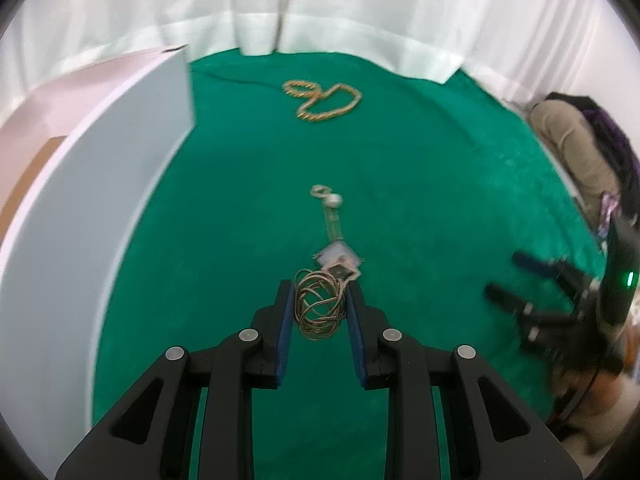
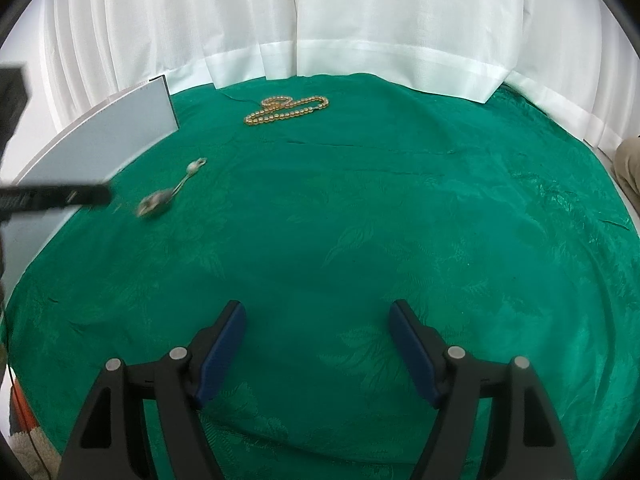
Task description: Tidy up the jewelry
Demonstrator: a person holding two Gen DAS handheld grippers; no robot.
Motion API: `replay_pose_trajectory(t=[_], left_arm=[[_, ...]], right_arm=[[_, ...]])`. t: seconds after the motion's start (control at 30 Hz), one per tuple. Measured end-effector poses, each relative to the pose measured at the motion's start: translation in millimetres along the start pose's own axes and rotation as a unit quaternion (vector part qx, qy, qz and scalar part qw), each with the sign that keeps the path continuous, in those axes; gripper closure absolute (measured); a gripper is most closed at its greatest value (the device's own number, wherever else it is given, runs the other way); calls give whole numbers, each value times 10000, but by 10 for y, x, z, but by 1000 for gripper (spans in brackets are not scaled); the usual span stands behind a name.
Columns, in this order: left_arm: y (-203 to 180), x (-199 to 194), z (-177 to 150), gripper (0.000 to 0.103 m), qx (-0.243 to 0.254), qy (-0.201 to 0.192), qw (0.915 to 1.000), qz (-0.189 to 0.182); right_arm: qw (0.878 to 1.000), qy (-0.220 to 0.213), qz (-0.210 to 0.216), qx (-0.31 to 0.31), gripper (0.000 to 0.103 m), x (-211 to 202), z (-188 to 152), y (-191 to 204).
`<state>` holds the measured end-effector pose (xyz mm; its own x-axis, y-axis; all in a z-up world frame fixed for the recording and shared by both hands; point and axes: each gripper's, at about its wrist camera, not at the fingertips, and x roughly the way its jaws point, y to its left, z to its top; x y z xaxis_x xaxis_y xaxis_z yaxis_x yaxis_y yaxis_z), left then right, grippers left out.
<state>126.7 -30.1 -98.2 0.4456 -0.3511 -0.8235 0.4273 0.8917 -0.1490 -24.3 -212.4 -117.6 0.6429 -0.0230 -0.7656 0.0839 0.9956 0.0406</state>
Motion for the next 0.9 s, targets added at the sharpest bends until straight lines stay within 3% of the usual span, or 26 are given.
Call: replay_pose_trajectory(t=[0.27,0.37,0.43,0.53,0.9], left_arm=[[183,-101,-291,78,-229,-22,9995,203],[186,-65,-317,73,-224,-33,9994,261],[163,-47,-331,57,-192,-76,9994,289],[122,-17,-349,41,-79,-173,9991,369],[84,144,-407,31,182,-154,9976,647]], right_arm=[[9999,27,-108,-76,27,25,13,18],[9999,31,-134,-92,27,22,10,25],[9999,32,-139,-94,27,20,11,29],[9998,34,-145,-99,27,21,12,33],[9998,45,-162,-124,27,18,9,31]])
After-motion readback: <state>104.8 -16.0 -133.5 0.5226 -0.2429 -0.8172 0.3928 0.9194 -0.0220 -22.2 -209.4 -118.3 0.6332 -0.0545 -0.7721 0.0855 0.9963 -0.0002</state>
